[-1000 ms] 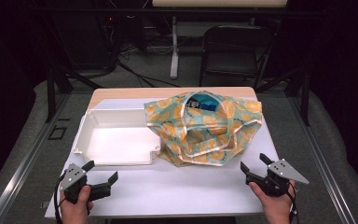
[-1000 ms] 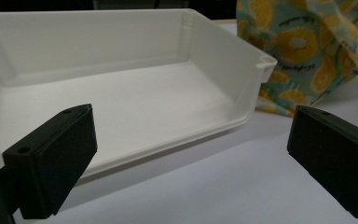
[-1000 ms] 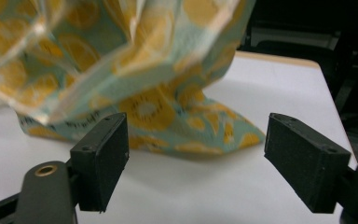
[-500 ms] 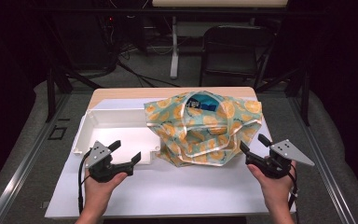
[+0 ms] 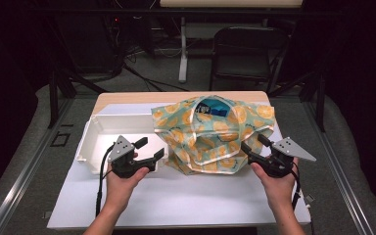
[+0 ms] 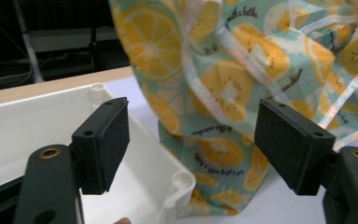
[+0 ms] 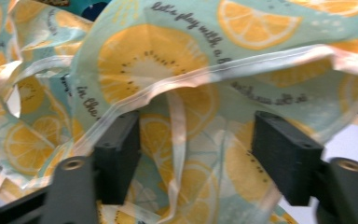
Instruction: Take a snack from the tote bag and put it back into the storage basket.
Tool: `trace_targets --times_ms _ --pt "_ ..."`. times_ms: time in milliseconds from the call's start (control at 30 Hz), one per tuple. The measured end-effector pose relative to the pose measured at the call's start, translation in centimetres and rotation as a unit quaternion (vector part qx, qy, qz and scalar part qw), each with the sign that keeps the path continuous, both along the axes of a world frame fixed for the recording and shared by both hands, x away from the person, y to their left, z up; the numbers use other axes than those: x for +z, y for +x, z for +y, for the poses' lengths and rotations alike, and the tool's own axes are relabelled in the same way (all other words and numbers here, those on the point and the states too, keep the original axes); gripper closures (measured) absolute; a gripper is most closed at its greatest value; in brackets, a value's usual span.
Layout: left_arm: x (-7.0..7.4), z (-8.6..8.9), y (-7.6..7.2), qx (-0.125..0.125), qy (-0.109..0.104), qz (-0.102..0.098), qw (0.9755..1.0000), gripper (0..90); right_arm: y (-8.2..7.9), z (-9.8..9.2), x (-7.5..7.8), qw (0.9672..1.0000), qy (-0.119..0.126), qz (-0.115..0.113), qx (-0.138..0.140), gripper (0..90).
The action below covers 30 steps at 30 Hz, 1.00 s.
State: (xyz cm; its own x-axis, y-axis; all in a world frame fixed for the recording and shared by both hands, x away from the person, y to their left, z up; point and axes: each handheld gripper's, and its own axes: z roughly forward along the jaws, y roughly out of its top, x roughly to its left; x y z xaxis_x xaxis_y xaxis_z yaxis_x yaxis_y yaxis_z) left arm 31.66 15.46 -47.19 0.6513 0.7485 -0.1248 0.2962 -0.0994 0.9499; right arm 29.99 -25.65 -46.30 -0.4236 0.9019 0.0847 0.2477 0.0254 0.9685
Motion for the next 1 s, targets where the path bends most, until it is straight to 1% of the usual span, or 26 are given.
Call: trace_targets --times_ms 33,67,133,200,233,267,300,333,367,400,433,467,500,533,567,600,667,733,767,800,833,933,967,1000 --pt "0.0 -0.3 0.1 -0.004 -0.001 0.0 1.0 29.2 0.0 0.2 -0.1 0.9999 -0.003 -0.006 0.007 42.8" --pt "0.1 -0.5 0.2 -0.007 -0.002 -0.002 1.0 29.2 0.0 0.2 -0.1 0.9999 -0.003 -0.006 0.007 42.8" --pt "0.2 -1.0 0.4 -0.014 -0.002 -0.003 0.9999 31.3 -0.1 0.3 -0.2 0.9999 -0.006 -0.01 0.007 51.0" --pt "0.4 -1.4 0.6 -0.023 -0.008 -0.006 0.9997 35.6 -0.1 0.3 -0.3 0.9999 -0.003 -0.005 0.013 61.1" --pt "0.5 -1.7 0.6 -0.026 -0.012 -0.007 0.9996 40.7 0.0 0.5 -0.5 0.9998 -0.007 -0.002 0.016 69.9" --pt "0.6 -2.0 0.7 -0.031 -0.014 -0.009 0.9994 40.7 0.0 0.5 -0.5 0.9998 -0.007 -0.002 0.016 69.9" --pt "0.7 -2.3 0.8 -0.03 -0.015 -0.012 0.9994 43.5 0.0 0.6 -0.5 0.9998 -0.01 0.0 0.02 76.4" --pt "0.9 -2.4 0.8 -0.032 -0.014 -0.012 0.9993 53.1 0.0 0.8 -0.6 0.9995 -0.021 -0.007 0.024 83.6" --pt "1.0 -2.5 0.9 -0.032 -0.016 -0.011 0.9993 58.7 -0.1 0.8 -0.6 0.9994 -0.022 -0.009 0.027 87.7" --pt "1.1 -2.6 1.0 -0.038 -0.026 -0.01 0.9989 65.9 -0.3 0.8 -0.5 0.9992 -0.025 -0.012 0.028 90.0" --pt "1.2 -2.6 1.2 -0.049 -0.035 -0.007 0.9982 65.9 -0.3 0.8 -0.5 0.9992 -0.025 -0.012 0.028 90.0" --pt "1.4 -2.6 1.3 -0.055 -0.039 -0.003 0.9977 72.9 -0.4 0.8 -0.4 0.9991 -0.023 -0.016 0.031 90.0" --pt "1.4 -2.6 1.4 -0.06 -0.039 -0.002 0.9974 79.0 -0.6 0.7 -0.3 0.999 -0.024 -0.02 0.032 90.0" --pt "1.6 -2.6 1.4 -0.063 -0.039 0.002 0.9973 82.8 -0.7 0.6 -0.3 0.9989 -0.023 -0.021 0.034 90.0" --pt "1.7 -2.6 1.5 -0.068 -0.04 0.002 0.9969 88.5 -0.9 0.6 -0.2 0.9988 -0.024 -0.025 0.035 90.0" --pt "2.0 -2.5 1.5 -0.071 -0.041 -0.002 0.9967 89.3 -1.0 0.5 -0.3 0.9987 -0.028 -0.027 0.035 90.0" --pt "2.2 -2.6 1.4 -0.067 -0.039 -0.003 0.997 89.9 -1.2 0.5 -0.5 0.9988 -0.026 -0.025 0.032 90.0" --pt "2.5 -2.4 1.4 -0.07 -0.036 -0.006 0.9969 90.0 -1.4 0.5 -0.7 0.9986 -0.037 -0.023 0.031 90.0" --pt "2.7 -2.2 1.4 -0.061 -0.037 -0.009 0.9974 90.0 -1.5 0.6 -0.9 0.9983 -0.043 -0.024 0.032 90.0" --pt "2.7 -2.2 1.4 -0.061 -0.037 -0.009 0.9974 90.0 -1.6 0.7 -1.0 0.998 -0.051 -0.025 0.027 90.0" --pt "2.8 -1.9 1.5 -0.055 -0.041 -0.007 0.9976 90.0 -1.7 0.7 -1.0 0.9979 -0.053 -0.025 0.026 90.0" --pt "2.9 -1.5 1.7 -0.051 -0.042 -0.004 0.9978 90.0 -1.7 0.5 -1.1 0.9983 -0.049 -0.023 0.024 90.0" --pt "2.8 -1.4 1.8 -0.051 -0.043 -0.004 0.9977 90.0 -1.7 0.4 -1.2 0.9985 -0.048 -0.021 0.019 90.0" --pt "2.8 -1.2 1.8 -0.046 -0.04 -0.004 0.9981 90.0 -1.7 0.2 -1.4 0.9984 -0.05 -0.02 0.014 90.0"
